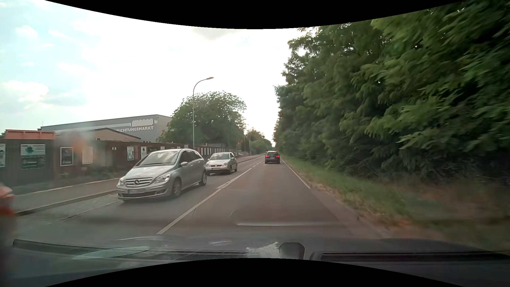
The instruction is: Follow the waypoints while adhering to traffic rules and regulations
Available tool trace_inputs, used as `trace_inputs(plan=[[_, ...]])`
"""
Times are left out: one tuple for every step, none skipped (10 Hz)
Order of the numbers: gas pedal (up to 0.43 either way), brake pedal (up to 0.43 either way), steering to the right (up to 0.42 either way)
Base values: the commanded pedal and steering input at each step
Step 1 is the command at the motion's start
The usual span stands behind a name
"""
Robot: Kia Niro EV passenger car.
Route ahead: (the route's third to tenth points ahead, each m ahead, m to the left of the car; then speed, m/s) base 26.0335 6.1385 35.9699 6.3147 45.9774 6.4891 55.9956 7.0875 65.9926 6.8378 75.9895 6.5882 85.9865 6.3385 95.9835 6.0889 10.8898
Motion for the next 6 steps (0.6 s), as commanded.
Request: trace_inputs(plan=[[0.098, 0.000, 0.004], [0.098, 0.000, 0.004], [0.098, 0.000, 0.003], [0.098, 0.000, 0.003], [0.098, 0.000, 0.003], [0.098, 0.000, 0.003]])
